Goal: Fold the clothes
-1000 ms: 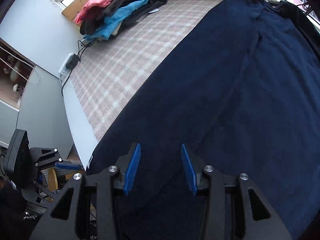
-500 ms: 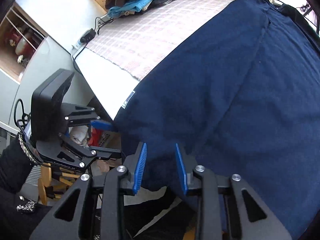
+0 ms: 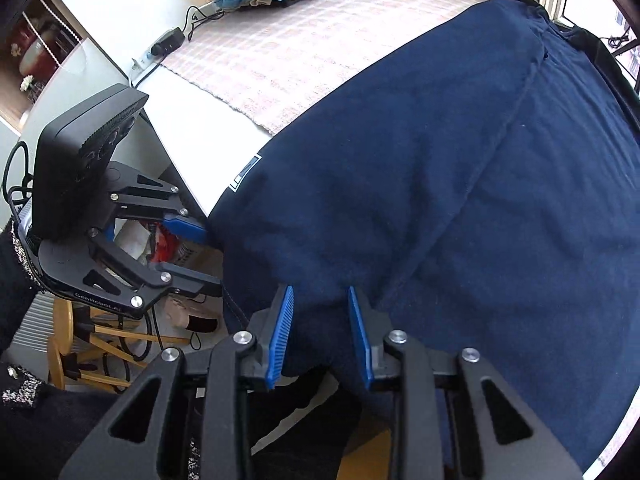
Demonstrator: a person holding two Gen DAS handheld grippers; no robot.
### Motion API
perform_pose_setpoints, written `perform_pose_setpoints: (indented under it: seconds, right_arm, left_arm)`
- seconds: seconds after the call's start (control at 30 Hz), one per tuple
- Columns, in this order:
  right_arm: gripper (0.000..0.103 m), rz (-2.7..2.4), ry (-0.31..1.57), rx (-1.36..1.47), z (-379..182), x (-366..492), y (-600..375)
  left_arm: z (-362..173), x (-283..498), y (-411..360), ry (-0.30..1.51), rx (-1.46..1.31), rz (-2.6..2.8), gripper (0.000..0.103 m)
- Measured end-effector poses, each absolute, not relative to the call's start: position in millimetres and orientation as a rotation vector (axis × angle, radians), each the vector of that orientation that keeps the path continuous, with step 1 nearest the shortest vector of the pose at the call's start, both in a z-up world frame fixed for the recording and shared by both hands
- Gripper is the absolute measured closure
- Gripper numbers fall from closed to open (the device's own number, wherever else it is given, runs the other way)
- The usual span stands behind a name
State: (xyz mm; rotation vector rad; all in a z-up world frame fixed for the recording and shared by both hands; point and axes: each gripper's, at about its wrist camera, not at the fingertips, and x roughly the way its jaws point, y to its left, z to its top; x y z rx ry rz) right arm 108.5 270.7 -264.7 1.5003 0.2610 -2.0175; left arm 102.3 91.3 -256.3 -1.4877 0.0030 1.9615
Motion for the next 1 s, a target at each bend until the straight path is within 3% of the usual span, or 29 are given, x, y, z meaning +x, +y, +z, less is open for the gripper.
perform_pose_setpoints:
  seconds: [0.03, 0.07, 0.2, 0.27, 0.37, 0.5, 0.57, 0.7, 0.83, 1.0]
  right_arm:
    - [0.075, -2.022, 0.280, 1.496, -264.6, 109.8, 268.2]
    - [0.075, -2.026, 0.299, 1.492, -264.6, 111.0, 265.8]
    - [0.071, -2.037, 0.346, 1.479, -264.4, 114.8, 258.1]
    - [0.063, -2.034, 0.358, 1.473, -264.6, 116.8, 254.0]
    - [0.061, -2.025, 0.318, 1.511, -261.5, 115.8, 256.5]
    - [0.061, -2.052, 0.014, 1.533, -227.7, 105.6, 317.8]
    - [0.061, -2.153, -0.128, 1.513, -195.2, 96.5, 370.7]
    - [0.061, -2.395, -0.317, 1.427, -126.7, 75.3, 484.0]
    - [0.061, -2.610, -0.362, 1.363, -78.1, 35.1, 574.2]
    - [0.061, -2.731, -0.387, 1.395, -91.6, -49.5, 665.5]
  left_arm:
    - [-254.9, 102.0, 91.0, 0.007, -1.483, 1.958, 0.090]
    - [-253.5, 101.7, 90.7, 0.011, -1.479, 1.954, 0.098]
    - [-248.1, 100.3, 89.3, 0.026, -1.461, 1.939, 0.099]
    - [-246.0, 100.3, 87.1, 0.045, -1.466, 1.938, 0.101]
    - [-253.3, 100.0, 74.9, 0.123, -1.591, 1.946, 0.101]
    - [-239.8, 102.8, 61.1, 0.269, -1.656, 1.992, 0.094]
    - [-213.7, 99.3, 54.1, 0.261, -1.618, 2.045, 0.085]
    - [-152.4, 78.6, 71.0, 0.307, -1.481, 2.150, 0.079]
    - [-99.1, 51.4, 113.9, 0.371, -1.310, 2.211, 0.067]
    - [-90.9, 0.9, 218.0, 0.442, -1.217, 2.170, 0.061]
